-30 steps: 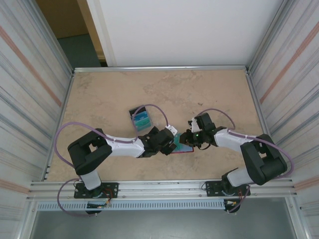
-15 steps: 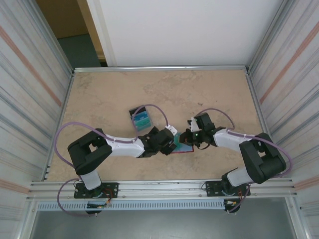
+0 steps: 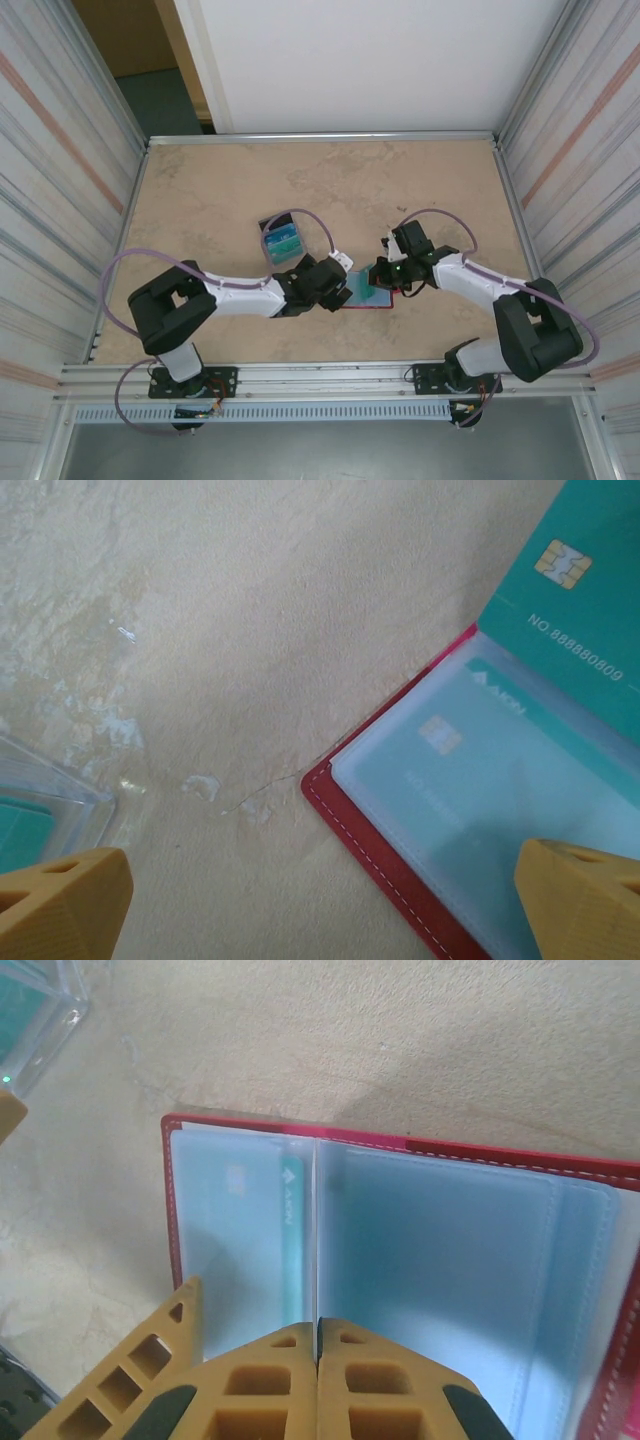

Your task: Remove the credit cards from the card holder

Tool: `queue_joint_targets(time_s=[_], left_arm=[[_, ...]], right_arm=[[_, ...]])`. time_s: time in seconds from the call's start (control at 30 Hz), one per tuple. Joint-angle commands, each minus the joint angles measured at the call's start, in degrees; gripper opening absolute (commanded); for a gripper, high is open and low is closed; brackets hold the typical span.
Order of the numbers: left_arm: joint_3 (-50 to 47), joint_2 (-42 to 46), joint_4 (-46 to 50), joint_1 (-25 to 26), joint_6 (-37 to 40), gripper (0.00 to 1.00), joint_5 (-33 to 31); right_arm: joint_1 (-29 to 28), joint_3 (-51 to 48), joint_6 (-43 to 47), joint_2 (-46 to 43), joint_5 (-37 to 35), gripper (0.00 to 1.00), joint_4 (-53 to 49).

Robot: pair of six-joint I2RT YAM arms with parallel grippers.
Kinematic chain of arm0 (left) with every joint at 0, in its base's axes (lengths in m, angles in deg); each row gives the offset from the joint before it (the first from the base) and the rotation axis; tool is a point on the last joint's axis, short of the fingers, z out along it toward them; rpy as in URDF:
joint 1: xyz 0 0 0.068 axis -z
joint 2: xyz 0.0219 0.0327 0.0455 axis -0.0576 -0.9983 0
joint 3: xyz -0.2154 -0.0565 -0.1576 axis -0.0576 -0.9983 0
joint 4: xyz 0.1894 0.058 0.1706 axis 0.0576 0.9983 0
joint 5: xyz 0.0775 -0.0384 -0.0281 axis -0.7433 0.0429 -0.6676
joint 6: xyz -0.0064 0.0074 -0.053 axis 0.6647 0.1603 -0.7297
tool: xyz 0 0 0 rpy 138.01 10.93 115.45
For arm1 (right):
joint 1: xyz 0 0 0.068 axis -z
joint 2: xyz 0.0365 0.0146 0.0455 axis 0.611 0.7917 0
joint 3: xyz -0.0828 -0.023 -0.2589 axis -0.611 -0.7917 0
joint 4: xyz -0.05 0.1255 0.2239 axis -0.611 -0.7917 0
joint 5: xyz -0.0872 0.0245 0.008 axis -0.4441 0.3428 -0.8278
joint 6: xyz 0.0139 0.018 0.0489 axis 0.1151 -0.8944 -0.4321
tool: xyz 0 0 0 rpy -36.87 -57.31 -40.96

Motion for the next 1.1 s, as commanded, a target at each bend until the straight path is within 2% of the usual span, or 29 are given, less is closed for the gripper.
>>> queue_joint_targets(time_s=[0.0,0.27,0.4,0.6,0.83,1.07], left_arm=[[-0.66,4.53,0.51,-0.35,-0.92,0.99,-0.89],[-1.77,12.78,1.13,-0.62,-2.86,0.99,-3.02],[-4.03,18.56,-0.24,-2.52,-3.76,0.99,-0.18],[-8.65,28.55,-3.02,-9.82,-4.58,0.99,13.46],[-10.47,36.86,-1.74,-18.38,-2.3,0.98,30.61],[-6.6,40.25,6.17,-20.03,10.73,0.84,46.16]], right_arm=[[0.12,2.44,3.34,-3.64,-1.7,0.03,-4.52],[-0.09,4.13,7.71,-10.14,0.13,0.0,-6.44],[-1.71,4.08,11.16,-14.31,1.96,0.0,-4.59],[-6.37,5.88,16.57,-19.22,1.15,0.0,-3.89],[-11.48,9.45,21.61,-20.0,0.71,0.0,-3.22],[-15.4,14.37,28.66,-17.52,2.11,0.0,-5.78]])
